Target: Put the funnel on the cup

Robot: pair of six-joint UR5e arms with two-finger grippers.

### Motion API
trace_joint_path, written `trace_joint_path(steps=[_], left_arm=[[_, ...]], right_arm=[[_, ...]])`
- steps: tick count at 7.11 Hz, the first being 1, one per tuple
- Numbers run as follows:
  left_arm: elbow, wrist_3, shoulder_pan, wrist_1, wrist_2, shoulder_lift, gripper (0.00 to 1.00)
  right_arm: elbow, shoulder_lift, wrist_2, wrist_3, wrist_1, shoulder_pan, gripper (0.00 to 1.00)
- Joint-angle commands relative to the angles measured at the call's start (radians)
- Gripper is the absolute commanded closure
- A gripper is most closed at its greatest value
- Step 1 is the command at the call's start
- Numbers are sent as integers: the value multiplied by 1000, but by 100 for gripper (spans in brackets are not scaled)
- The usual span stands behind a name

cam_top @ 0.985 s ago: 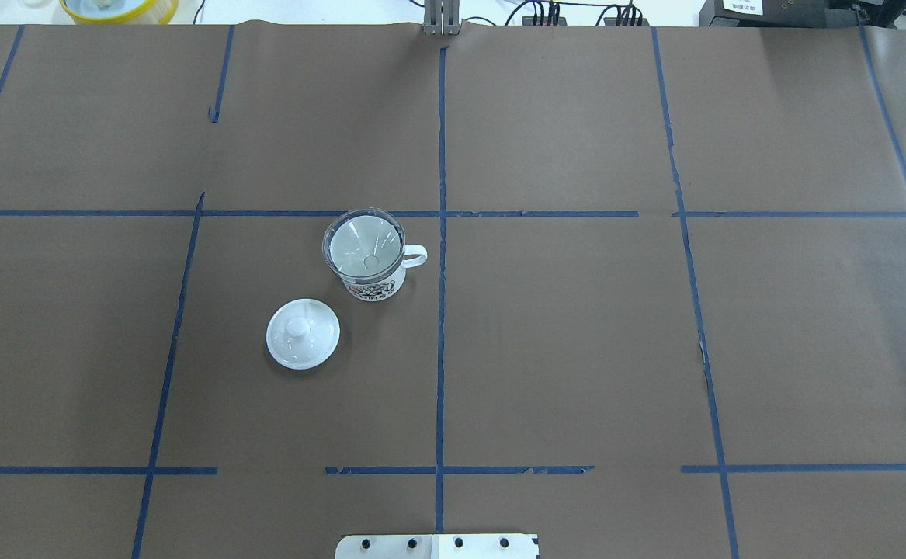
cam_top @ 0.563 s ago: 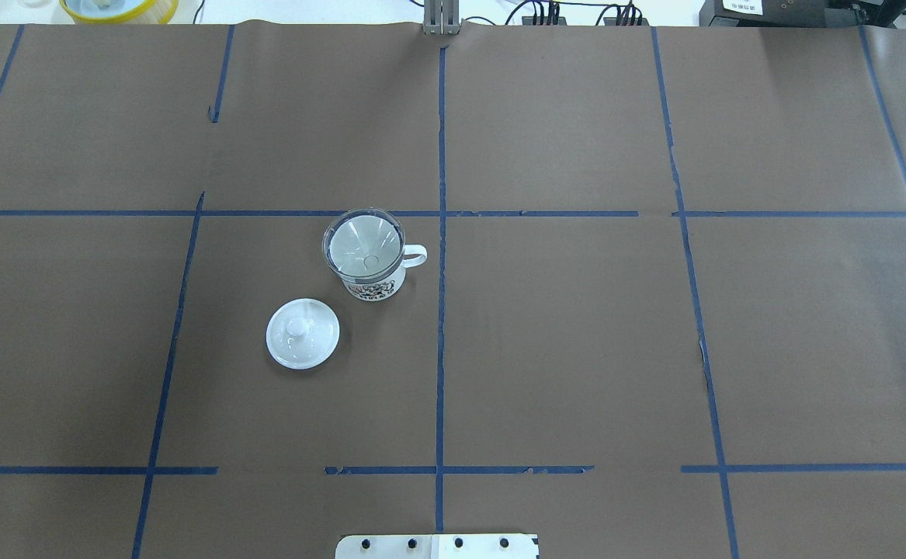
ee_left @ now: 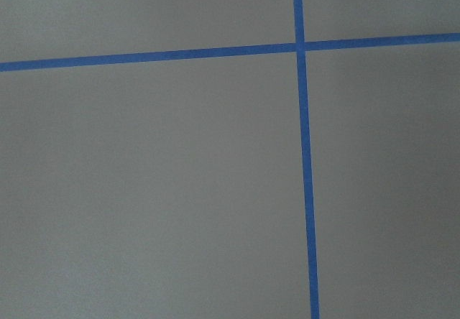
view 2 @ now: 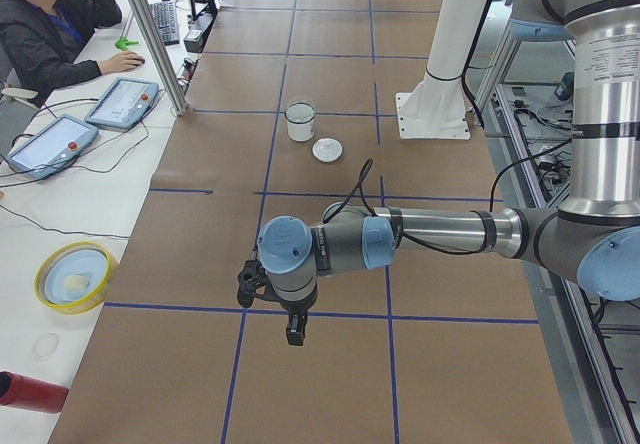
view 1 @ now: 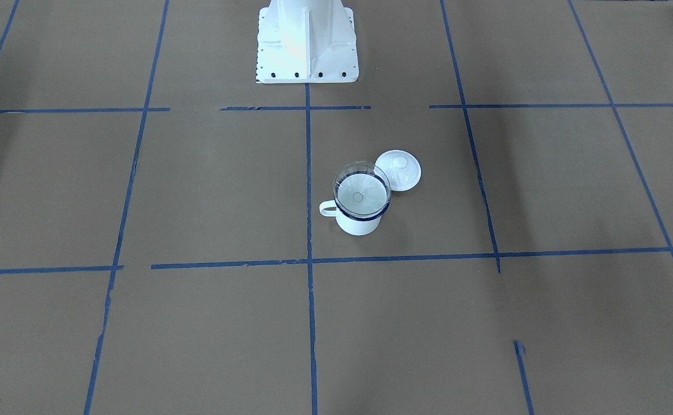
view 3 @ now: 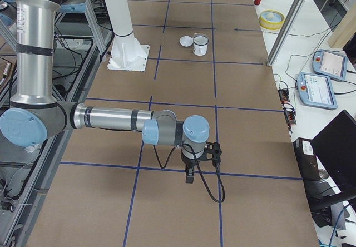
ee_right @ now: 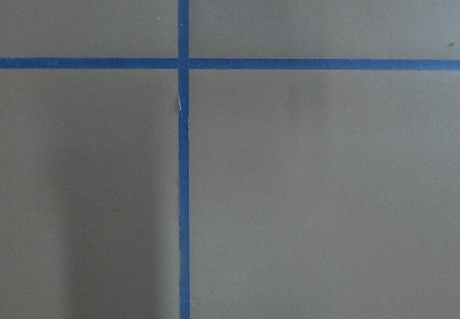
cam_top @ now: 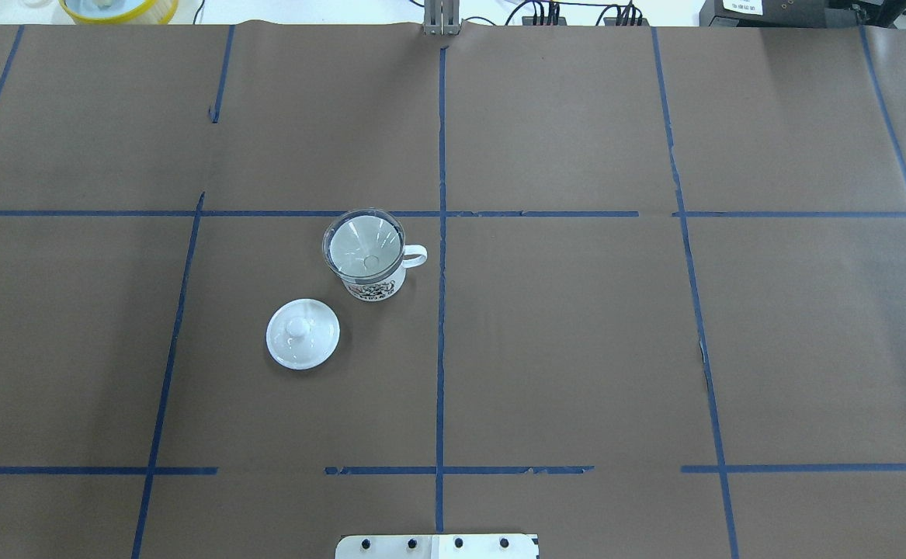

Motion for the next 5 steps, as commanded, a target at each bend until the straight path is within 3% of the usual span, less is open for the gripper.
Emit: trace_joint_path(steps=[1,5], left_arm=[[4,7,-1,-5,-4,10,0],[5,2,1,-8,-2,9,0]], right_arm=[[0,0,0,0,0,0,0],[0,0,0,0,0,0,0]])
